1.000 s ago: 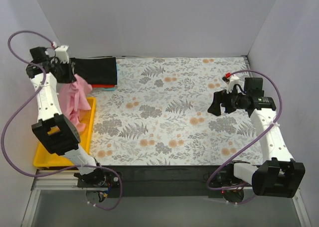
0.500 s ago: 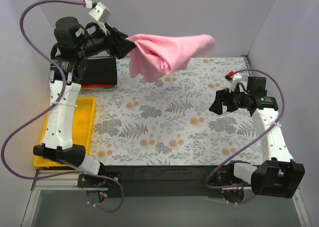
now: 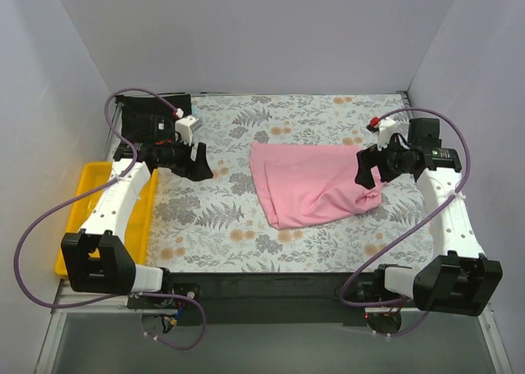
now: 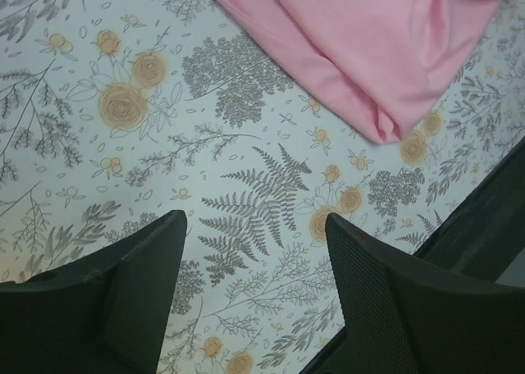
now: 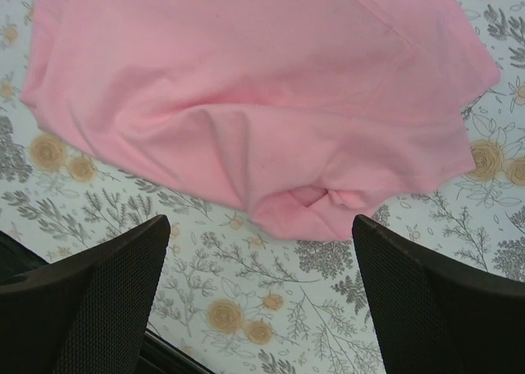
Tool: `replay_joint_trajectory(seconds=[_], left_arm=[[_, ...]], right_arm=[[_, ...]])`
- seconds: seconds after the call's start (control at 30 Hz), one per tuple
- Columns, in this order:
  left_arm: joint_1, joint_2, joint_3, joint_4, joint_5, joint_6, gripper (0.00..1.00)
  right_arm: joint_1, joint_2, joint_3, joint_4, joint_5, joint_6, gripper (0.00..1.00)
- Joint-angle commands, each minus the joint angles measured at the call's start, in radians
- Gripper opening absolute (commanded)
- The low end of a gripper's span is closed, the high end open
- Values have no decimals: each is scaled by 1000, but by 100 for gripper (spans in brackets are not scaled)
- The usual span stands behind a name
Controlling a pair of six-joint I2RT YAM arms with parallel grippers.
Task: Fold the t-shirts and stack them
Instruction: Move the tshirt to the center of the board, then flatten the tshirt out
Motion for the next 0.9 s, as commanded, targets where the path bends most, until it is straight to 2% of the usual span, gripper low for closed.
replay_joint_trajectory(seconds=[0.0, 0.13, 0.2, 0.33, 0.47, 0.67, 0.87], left_arm=[[-42, -48, 21, 9, 79, 104, 66], [-119, 71, 52, 98, 8, 71, 65], [-168, 178, 93, 144, -42, 52, 65], [-242, 440, 312, 164, -154, -4, 63], [-291, 614, 460, 187, -291, -49, 63], [-323, 780, 577, 253, -400, -96, 62], [-358, 923, 708, 259, -497, -84, 59]], right_arm=[[-5, 25, 42, -99, 87, -136, 98], [-5, 96, 39, -92, 144, -137, 98], [-5, 169, 38, -79, 157, -130, 98], [-5, 278, 71, -31, 157, -87, 93], [-1, 395, 151, -7, 147, -48, 86], [62, 534, 200, 32, 204, -36, 80], [119, 597, 182, 66, 265, -34, 75]])
